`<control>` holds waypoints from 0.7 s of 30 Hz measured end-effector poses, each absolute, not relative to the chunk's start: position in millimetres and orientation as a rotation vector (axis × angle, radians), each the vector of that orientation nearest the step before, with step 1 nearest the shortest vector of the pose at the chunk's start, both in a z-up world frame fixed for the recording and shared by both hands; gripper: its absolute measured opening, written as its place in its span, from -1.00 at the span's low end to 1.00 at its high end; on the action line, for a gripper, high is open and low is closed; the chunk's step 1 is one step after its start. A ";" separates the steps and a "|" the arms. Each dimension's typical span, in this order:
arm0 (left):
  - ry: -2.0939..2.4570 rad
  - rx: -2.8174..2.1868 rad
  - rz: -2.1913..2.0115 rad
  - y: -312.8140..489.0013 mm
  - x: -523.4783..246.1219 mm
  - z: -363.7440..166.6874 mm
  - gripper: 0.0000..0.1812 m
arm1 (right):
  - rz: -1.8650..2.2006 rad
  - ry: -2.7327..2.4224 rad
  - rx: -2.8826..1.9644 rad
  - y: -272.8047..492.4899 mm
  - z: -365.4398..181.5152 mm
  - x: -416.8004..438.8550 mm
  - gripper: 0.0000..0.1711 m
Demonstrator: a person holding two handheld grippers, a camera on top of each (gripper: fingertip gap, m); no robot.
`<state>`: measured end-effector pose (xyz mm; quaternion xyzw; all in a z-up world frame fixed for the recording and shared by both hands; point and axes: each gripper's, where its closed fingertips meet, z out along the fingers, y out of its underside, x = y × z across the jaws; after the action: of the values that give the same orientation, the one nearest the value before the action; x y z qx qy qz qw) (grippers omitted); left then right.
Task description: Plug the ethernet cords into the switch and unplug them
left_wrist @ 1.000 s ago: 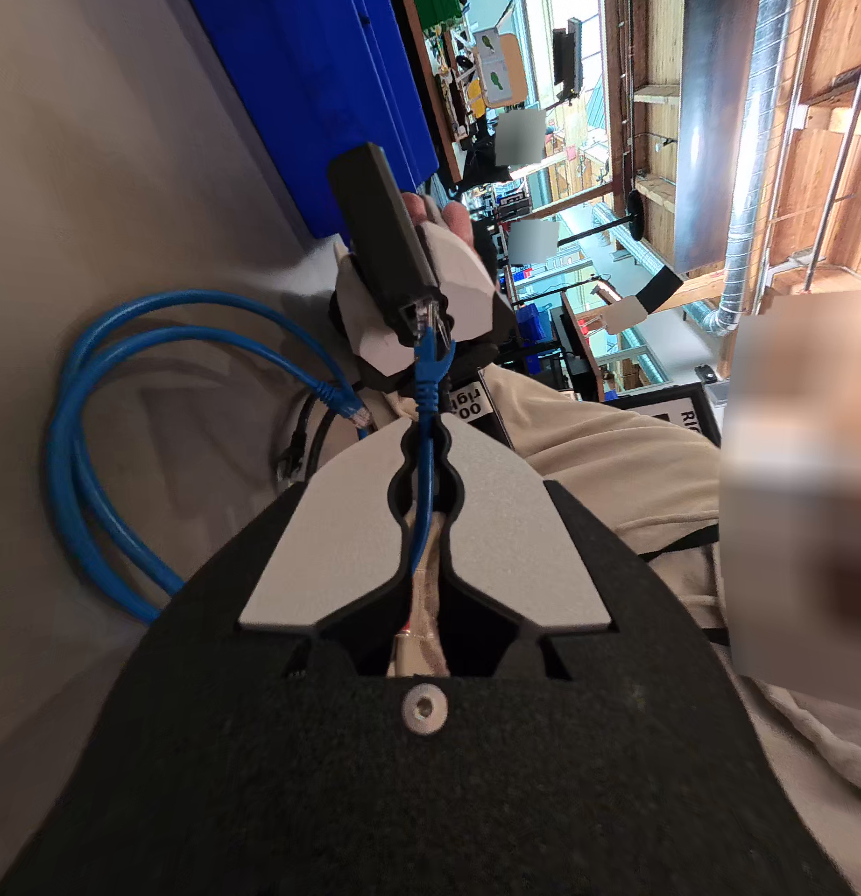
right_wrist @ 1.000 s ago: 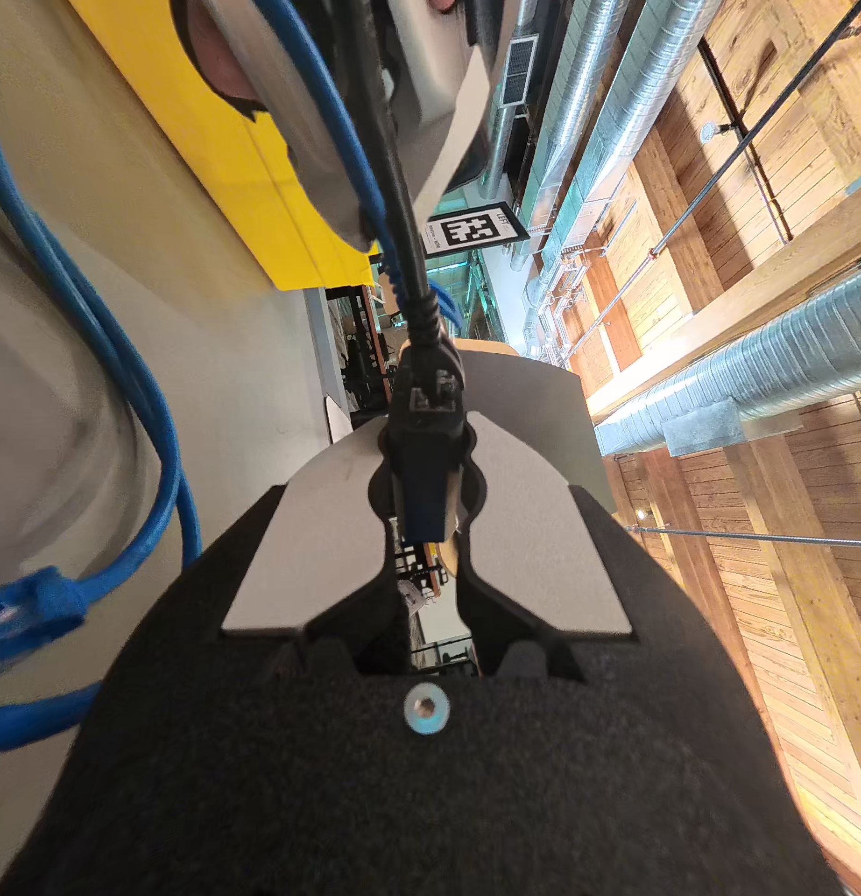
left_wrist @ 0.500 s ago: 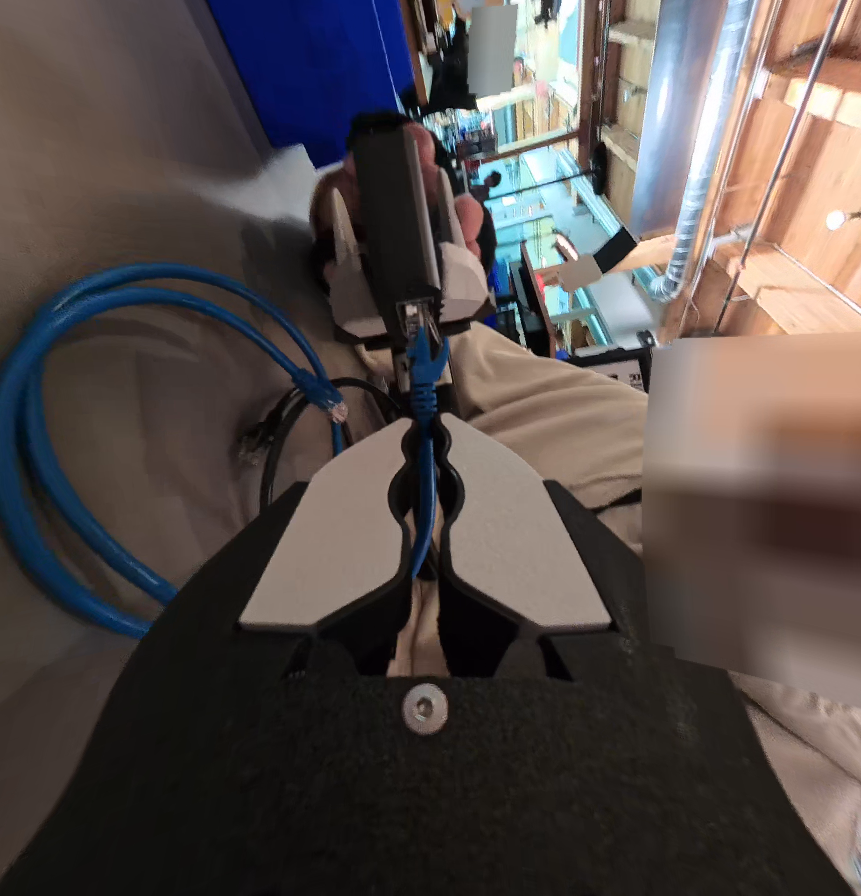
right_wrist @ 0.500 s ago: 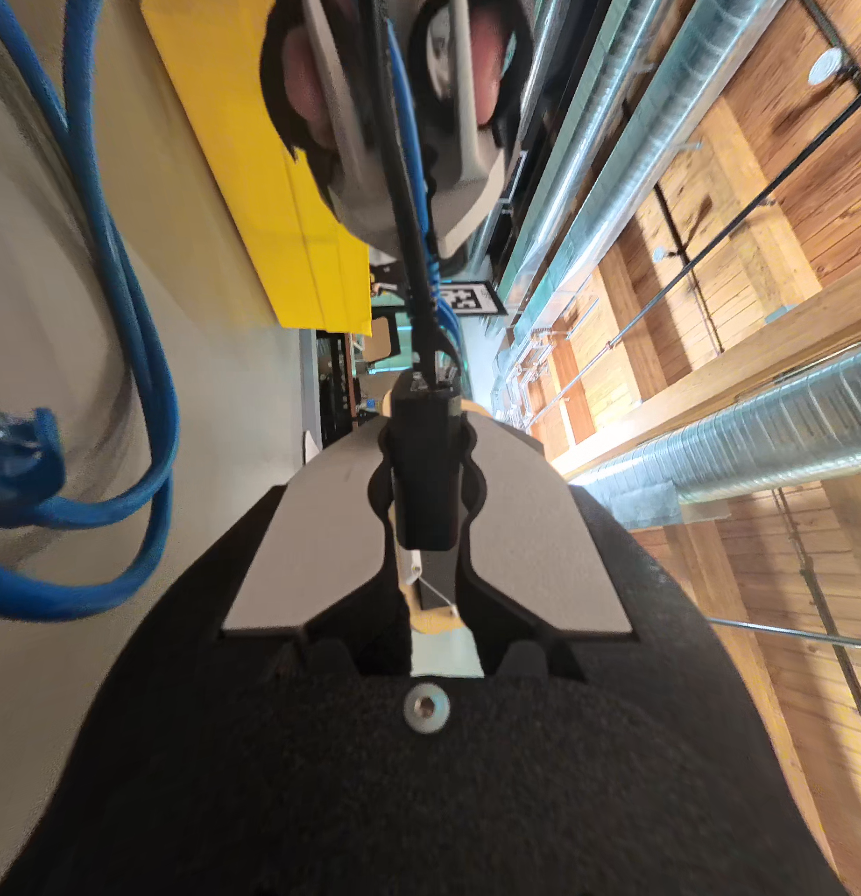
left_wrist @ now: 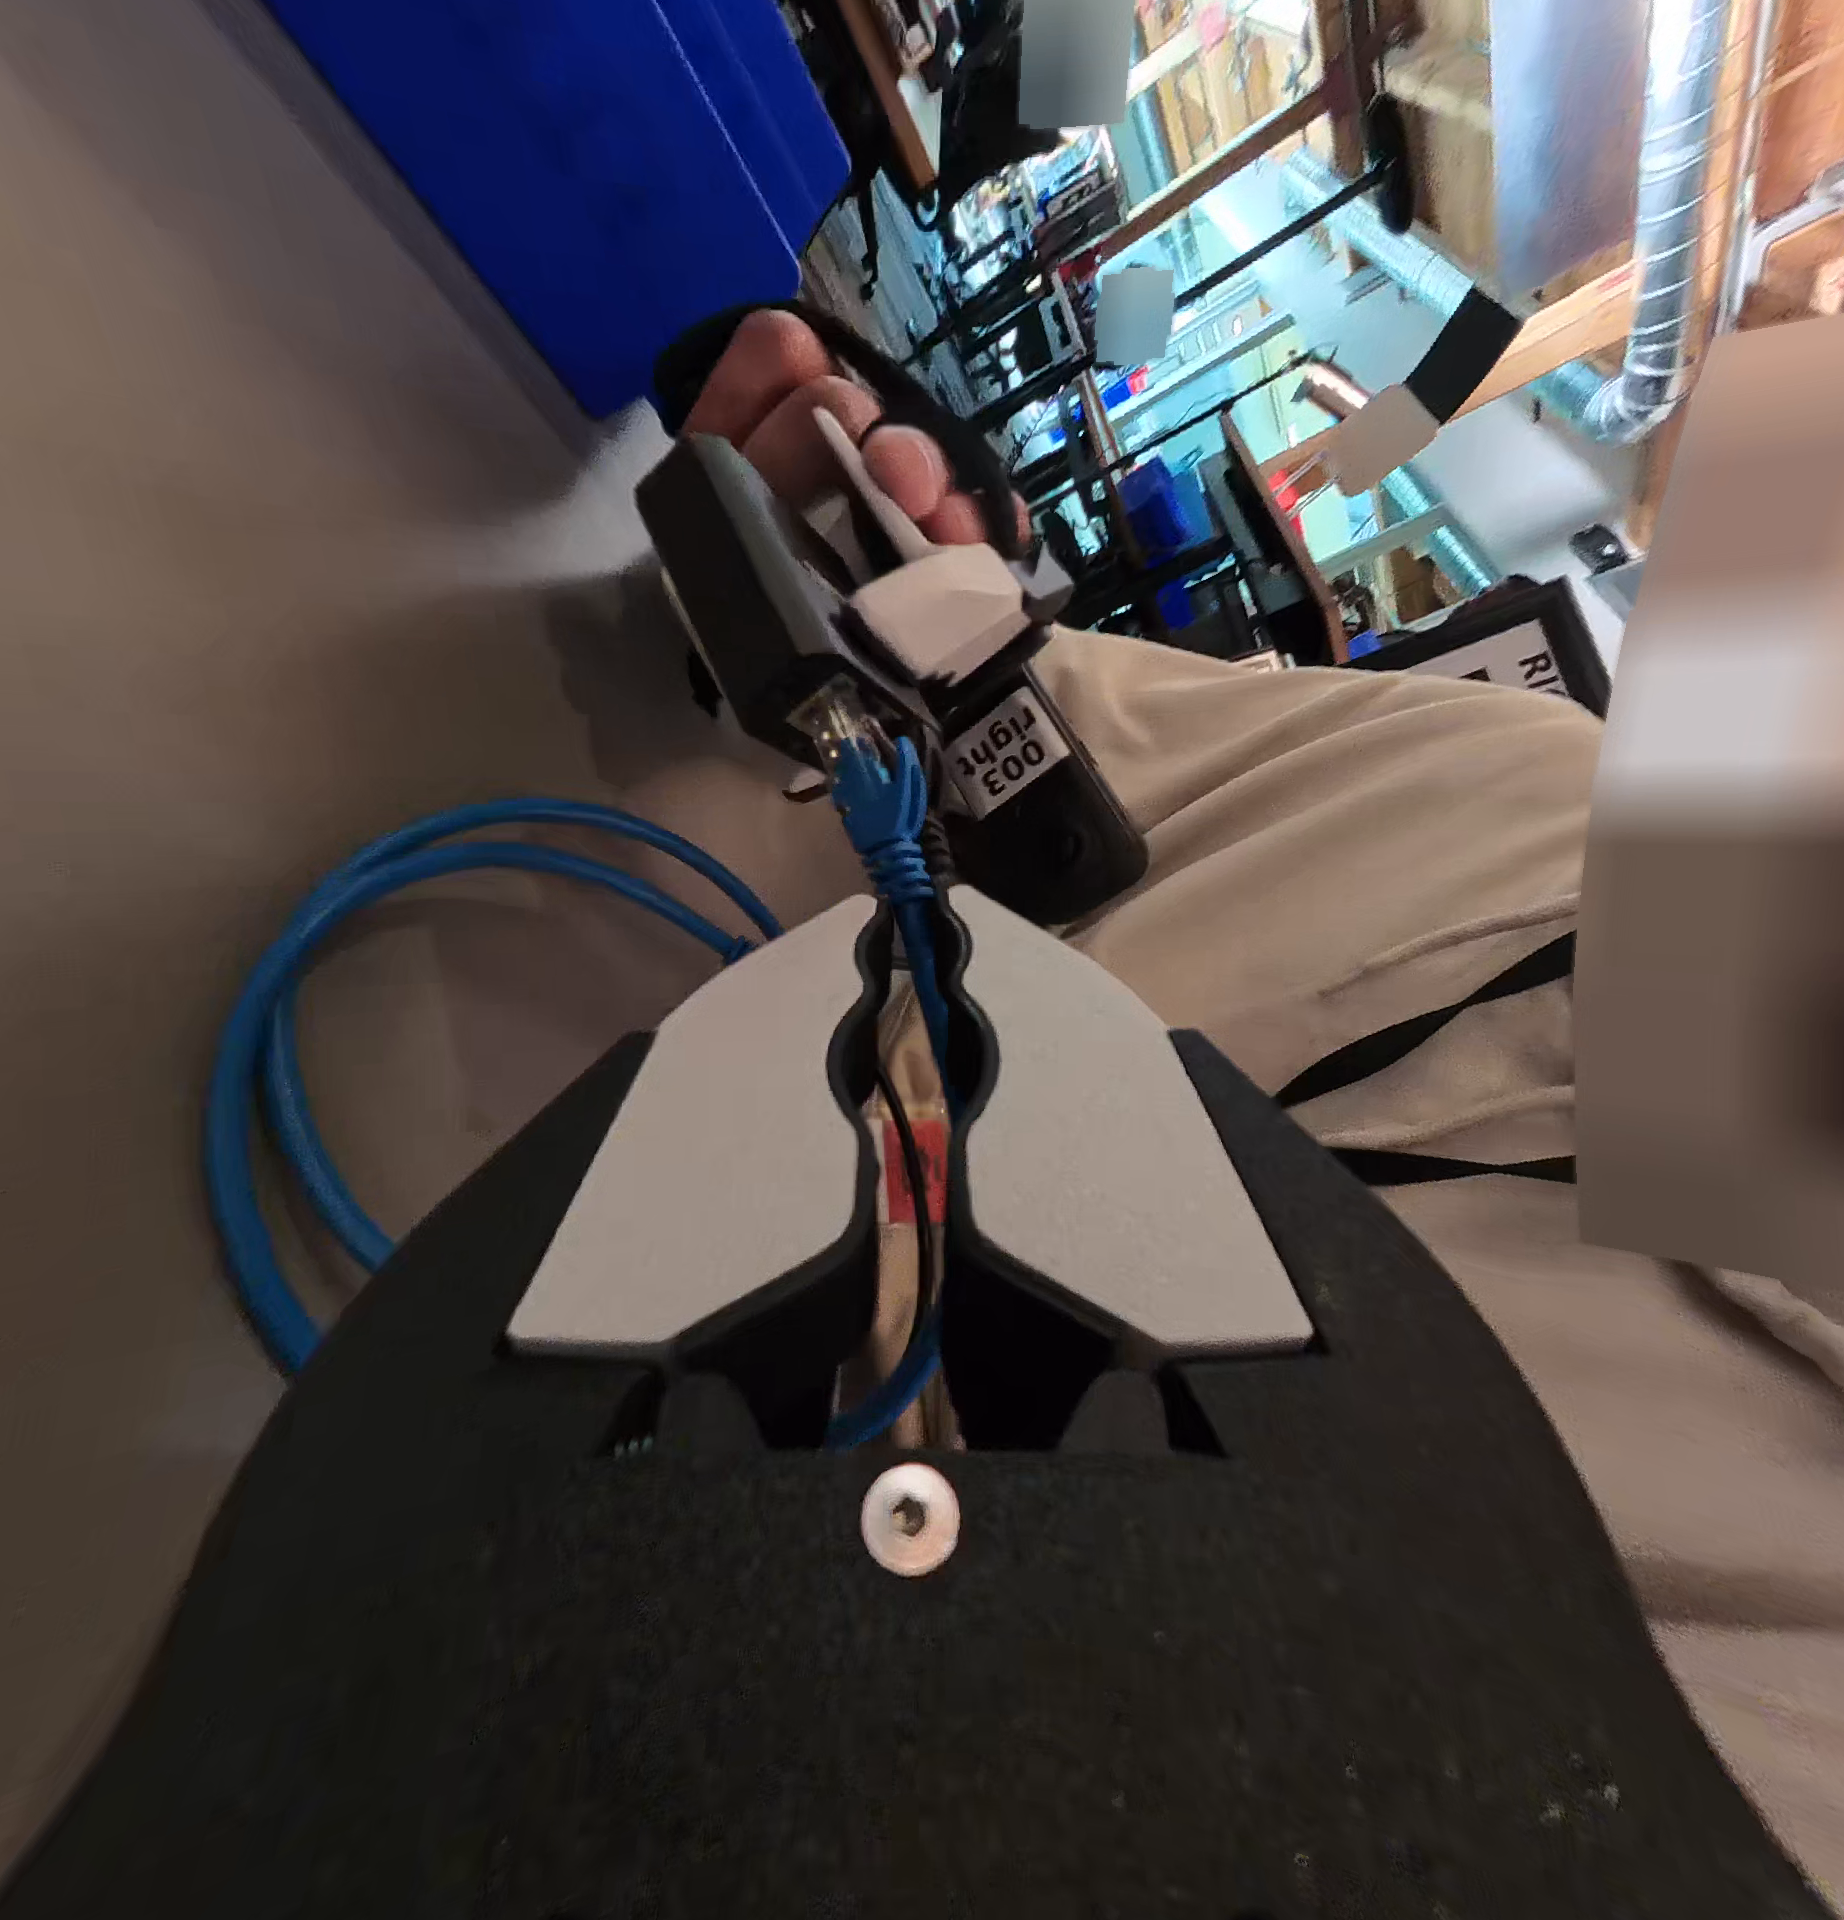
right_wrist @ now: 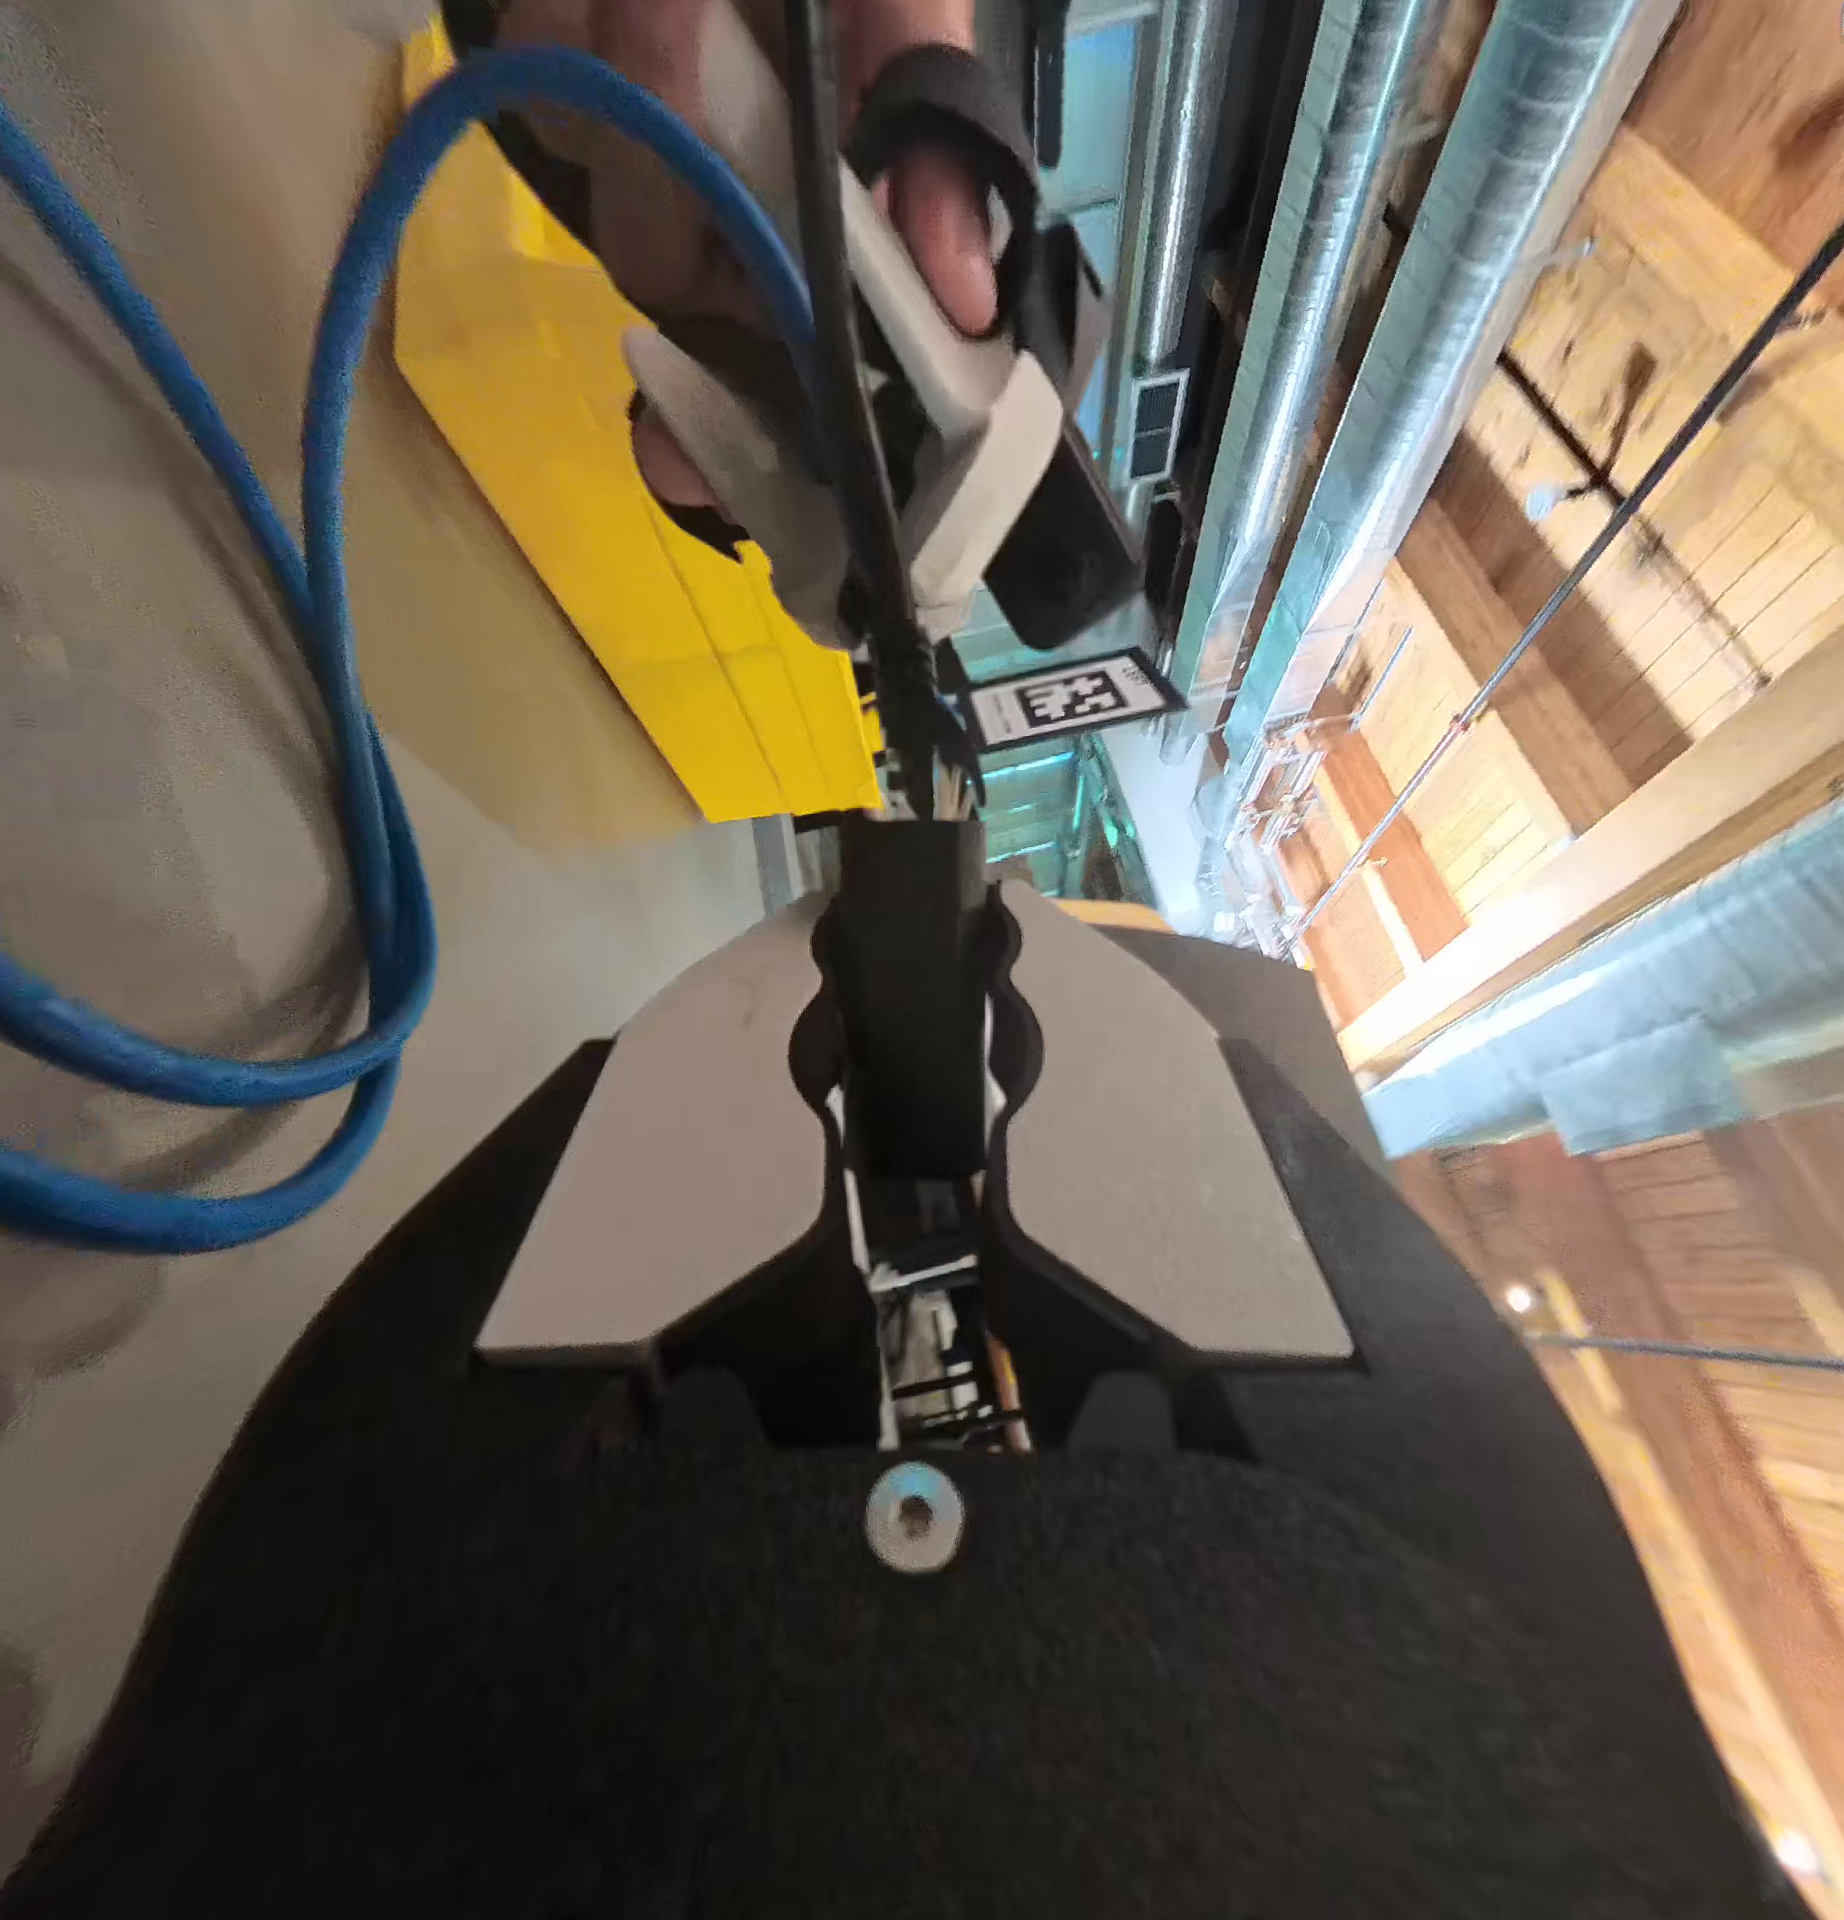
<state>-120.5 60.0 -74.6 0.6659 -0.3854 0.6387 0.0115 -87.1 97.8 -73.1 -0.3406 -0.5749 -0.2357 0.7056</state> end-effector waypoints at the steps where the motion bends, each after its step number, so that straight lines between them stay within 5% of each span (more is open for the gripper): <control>1: -1.186 2.084 2.003 61.8 -118.5 -75.9 -0.93 | -0.520 -1.276 -0.799 102.8 -75.2 -85.1 -0.72; 21: -0.965 2.089 2.063 52.2 -93.1 -83.3 -0.95 | -0.588 -1.271 -0.905 118.7 -82.7 -71.5 -0.73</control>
<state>-93.1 52.2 -83.3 0.6758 -0.3122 0.6673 0.0255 -71.5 118.7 -82.7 -0.4019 -0.5643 -0.2610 0.6723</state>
